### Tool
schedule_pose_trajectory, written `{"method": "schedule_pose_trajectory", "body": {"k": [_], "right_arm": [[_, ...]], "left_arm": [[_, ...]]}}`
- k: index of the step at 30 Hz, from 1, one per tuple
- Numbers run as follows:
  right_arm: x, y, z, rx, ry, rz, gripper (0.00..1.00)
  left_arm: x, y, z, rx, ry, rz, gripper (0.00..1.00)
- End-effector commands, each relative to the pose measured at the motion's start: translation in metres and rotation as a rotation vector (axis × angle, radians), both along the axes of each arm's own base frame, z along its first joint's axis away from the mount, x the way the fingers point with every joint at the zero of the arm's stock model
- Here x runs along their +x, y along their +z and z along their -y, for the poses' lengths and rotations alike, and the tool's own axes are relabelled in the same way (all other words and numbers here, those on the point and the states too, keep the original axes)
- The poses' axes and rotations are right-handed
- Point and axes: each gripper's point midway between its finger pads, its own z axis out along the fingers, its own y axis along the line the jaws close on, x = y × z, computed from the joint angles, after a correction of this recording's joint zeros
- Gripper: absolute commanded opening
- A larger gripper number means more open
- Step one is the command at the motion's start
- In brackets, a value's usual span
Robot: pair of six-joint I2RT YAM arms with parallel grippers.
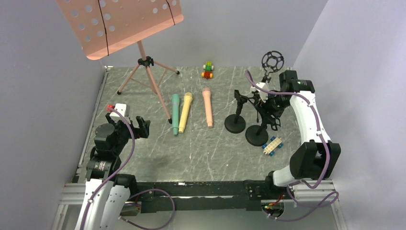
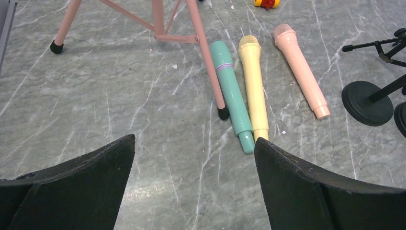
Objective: Attach the microphones to the stand
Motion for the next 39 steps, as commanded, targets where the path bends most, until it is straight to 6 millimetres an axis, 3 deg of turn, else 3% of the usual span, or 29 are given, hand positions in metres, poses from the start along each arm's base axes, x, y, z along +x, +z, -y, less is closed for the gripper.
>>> {"method": "schedule_pose_trajectory", "body": {"k": [1,7,15,19,24,31,39], "right_arm": [[-0.001,0.015,0.005,-0.033,0.024,0.009,0.6],[-0.005,0.012,0.002,-0.029,0.024,-0.021,0.43],[-0.006,0.003,0.001,-0.031,0.016,-0.045,0.38],[-0.006,0.005,-0.003,-0.024,0.017,-0.042,0.22],[-0.016,0.013,-0.007,-0.028,0.028,-0.043,0.15],[-0.036,0.035,-0.051,-0.049,0.136,0.023,0.12],[-0.059,0.044,-0.111,0.061,0.283,0.013,0.11]], "left_arm": [[0.001,0.028,0.002,-0.005,-0.017,0.083,0.99],[0.001,0.028,0.003,-0.006,-0.023,0.088,0.99],[0.001,0.028,0.004,-0.005,-0.025,0.086,0.99],[0.001,0.027,0.004,-0.005,-0.024,0.085,0.99],[0.001,0.028,0.004,-0.005,-0.025,0.086,0.99],[0.001,0.027,0.005,-0.007,-0.033,0.084,0.99],[0.003,0.023,0.003,-0.004,-0.021,0.072,0.99]]}}
